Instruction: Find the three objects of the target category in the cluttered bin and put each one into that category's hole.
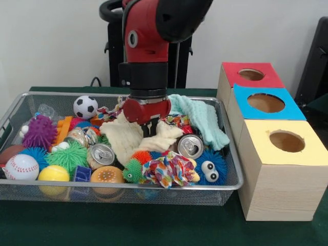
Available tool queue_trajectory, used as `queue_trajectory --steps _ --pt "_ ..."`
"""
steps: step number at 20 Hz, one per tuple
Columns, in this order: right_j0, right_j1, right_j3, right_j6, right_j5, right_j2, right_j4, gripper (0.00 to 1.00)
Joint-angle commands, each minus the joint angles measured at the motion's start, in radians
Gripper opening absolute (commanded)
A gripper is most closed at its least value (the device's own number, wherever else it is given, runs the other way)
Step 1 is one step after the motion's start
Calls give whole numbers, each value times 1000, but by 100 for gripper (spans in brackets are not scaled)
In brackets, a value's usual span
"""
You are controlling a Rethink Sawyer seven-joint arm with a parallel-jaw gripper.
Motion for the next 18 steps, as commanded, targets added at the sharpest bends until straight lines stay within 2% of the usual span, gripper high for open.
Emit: queue_trajectory --steps 1,10,13,18 --pt "63 26 73 451 -110 90 -34 0" --pt "99 18 104 509 -126 41 -46 0" --pt "128 28 112 556 -134 -3 -71 0" --pt "125 27 120 521 -142 -57 -93 0"
